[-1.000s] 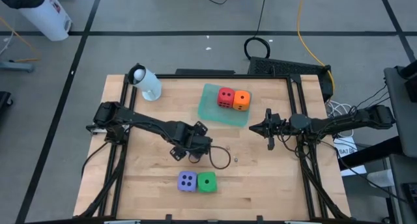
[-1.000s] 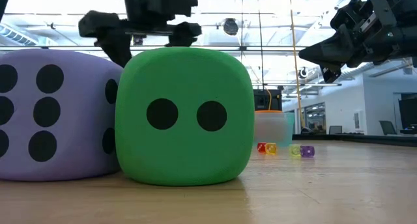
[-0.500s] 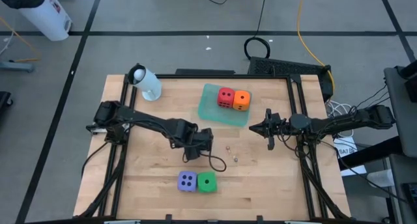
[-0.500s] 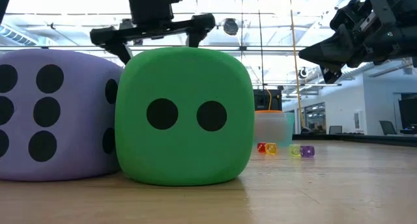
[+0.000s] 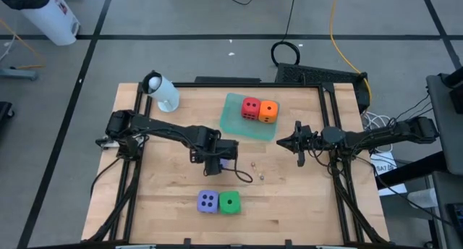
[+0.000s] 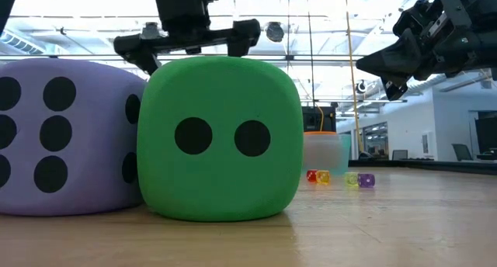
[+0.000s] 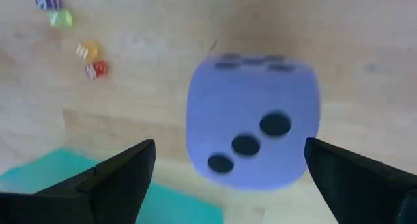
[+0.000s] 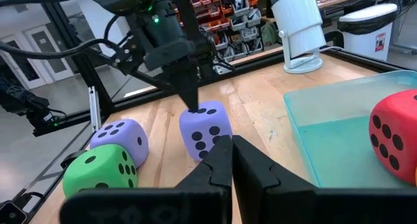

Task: Pick & Place Dice
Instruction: Put the top large purple die into the green bin

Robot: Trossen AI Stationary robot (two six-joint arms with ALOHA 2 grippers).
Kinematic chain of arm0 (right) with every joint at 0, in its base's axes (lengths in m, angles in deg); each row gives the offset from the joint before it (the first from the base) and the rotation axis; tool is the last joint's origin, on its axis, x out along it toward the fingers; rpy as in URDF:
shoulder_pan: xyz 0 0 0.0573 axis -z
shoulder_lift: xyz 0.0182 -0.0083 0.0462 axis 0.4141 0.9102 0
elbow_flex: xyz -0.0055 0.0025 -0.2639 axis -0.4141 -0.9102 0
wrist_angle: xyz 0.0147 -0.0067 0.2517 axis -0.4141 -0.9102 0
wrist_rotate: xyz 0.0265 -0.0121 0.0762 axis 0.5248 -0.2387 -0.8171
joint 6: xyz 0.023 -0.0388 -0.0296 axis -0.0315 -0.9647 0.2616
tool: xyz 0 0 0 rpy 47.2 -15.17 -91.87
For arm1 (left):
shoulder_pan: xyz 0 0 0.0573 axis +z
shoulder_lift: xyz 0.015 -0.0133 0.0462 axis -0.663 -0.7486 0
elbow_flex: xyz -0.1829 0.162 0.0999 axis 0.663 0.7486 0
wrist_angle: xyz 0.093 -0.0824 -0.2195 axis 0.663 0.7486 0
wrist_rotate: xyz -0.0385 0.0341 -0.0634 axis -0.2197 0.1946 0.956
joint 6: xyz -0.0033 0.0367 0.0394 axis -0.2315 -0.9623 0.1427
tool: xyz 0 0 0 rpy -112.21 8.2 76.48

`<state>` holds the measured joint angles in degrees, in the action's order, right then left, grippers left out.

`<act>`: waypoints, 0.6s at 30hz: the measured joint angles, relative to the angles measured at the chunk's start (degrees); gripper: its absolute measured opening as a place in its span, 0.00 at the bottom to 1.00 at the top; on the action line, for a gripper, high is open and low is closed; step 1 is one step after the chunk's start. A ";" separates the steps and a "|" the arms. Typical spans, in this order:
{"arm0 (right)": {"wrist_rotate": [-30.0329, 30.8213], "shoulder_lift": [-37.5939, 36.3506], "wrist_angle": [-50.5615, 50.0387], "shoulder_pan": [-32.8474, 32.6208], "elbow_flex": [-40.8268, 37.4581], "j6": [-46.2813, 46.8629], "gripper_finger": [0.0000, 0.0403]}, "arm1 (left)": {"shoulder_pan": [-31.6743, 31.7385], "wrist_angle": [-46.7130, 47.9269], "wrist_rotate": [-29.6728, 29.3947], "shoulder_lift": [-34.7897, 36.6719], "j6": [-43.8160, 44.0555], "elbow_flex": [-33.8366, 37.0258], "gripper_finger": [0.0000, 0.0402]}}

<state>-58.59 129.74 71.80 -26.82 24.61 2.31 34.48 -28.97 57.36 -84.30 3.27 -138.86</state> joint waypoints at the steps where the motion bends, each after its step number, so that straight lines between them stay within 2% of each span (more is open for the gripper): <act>1: 0.00 0.00 0.00 0.01 0.00 0.00 0.00 | 0.07 0.12 0.59 -0.34 -0.14 0.03 0.99; 9: 0.00 0.00 -0.40 -0.01 0.00 0.13 0.00 | 0.77 -1.13 2.11 -2.78 -0.45 0.13 0.99; 18: 0.02 -0.02 0.00 0.01 0.00 -0.22 0.00 | 3.24 -4.46 7.32 -5.77 1.67 -0.11 0.99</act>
<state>-58.57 129.72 71.80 -26.81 24.60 2.09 37.72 -33.43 64.68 -90.07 4.94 -138.97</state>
